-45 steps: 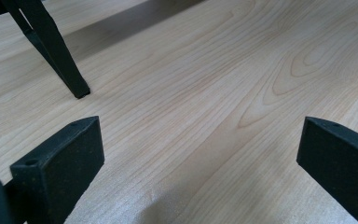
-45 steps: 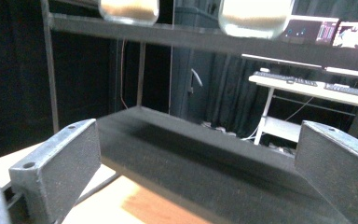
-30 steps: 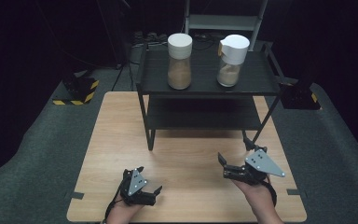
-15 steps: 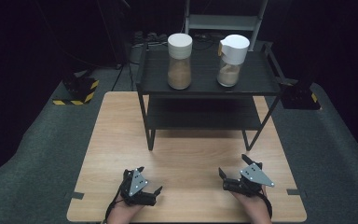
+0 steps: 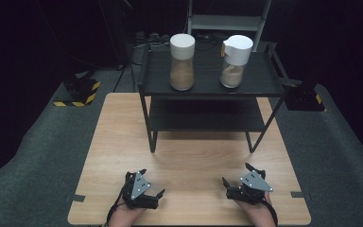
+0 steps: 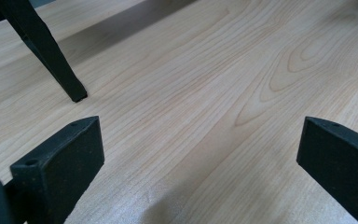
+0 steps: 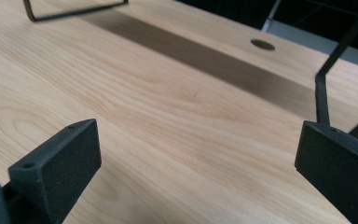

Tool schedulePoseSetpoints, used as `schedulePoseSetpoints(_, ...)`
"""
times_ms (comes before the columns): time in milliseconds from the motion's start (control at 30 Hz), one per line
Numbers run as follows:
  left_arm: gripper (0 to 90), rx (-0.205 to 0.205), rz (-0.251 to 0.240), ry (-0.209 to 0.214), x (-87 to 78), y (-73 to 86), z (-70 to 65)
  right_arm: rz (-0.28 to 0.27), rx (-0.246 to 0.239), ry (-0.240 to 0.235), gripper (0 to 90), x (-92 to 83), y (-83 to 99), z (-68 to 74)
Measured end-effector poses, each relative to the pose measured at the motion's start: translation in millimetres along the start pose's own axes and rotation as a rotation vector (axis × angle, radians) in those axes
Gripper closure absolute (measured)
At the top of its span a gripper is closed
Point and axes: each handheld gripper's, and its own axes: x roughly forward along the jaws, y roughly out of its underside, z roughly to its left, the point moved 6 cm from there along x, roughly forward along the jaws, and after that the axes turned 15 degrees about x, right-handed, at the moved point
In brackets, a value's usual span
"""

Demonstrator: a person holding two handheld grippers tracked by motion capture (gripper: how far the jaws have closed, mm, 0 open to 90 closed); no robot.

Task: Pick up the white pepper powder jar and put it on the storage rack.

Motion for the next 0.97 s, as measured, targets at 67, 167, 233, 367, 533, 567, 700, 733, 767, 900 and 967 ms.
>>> schedulePoseSetpoints(67, 1.0, 0.004, 0.000, 0.002, 0.1, -0.1, -0.4, 0.014, -0.003, 0.009, 0.0, 0.3, 0.7, -0.1)
schedulePoseSetpoints(167, 1.0, 0.004, 0.003, 0.007, 0.5, -0.5, 0.5, 0.030, 0.000, 0.019, 0.0, 1.7, 1.8, -0.8)
schedulePoseSetpoints(233, 1.0, 0.002, 0.006, 0.009, 0.9, -0.7, 1.2, 0.040, 0.002, 0.025, 0.0, 2.8, 2.8, -1.1)
schedulePoseSetpoints(367, 1.0, 0.002, 0.007, 0.013, 1.4, -1.0, 1.3, 0.054, -0.009, 0.035, 0.0, 3.8, 2.8, 0.1)
schedulePoseSetpoints(533, 1.2, 0.015, 0.013, 0.014, 1.7, -2.0, 0.6, 0.071, -0.022, 0.038, 0.0, 5.2, 1.2, 1.4)
schedulePoseSetpoints(567, 1.2, 0.015, 0.013, 0.014, 1.8, -2.0, 0.4, 0.076, -0.024, 0.037, 0.0, 5.4, 0.9, 1.6)
schedulePoseSetpoints(700, 1.2, 0.015, 0.017, 0.010, 2.0, -2.5, 0.2, 0.081, -0.026, 0.041, 0.0, 5.1, 0.8, 2.3)
schedulePoseSetpoints(733, 1.2, 0.012, 0.018, 0.009, 2.1, -2.5, 0.4, 0.081, -0.025, 0.040, 0.0, 5.0, 0.8, 2.2)
schedulePoseSetpoints(767, 1.2, 0.010, 0.018, 0.009, 2.2, -2.4, 0.5, 0.081, -0.022, 0.038, 0.0, 4.8, 0.8, 2.0)
schedulePoseSetpoints(900, 1.1, 0.002, 0.017, 0.009, 2.0, -2.0, 1.2, 0.083, -0.018, 0.037, 0.0, 5.1, 0.4, 1.1)
schedulePoseSetpoints(967, 1.1, -0.005, 0.016, 0.007, 1.9, -1.7, 1.6, 0.083, -0.020, 0.038, 0.0, 5.2, 0.5, 1.4)
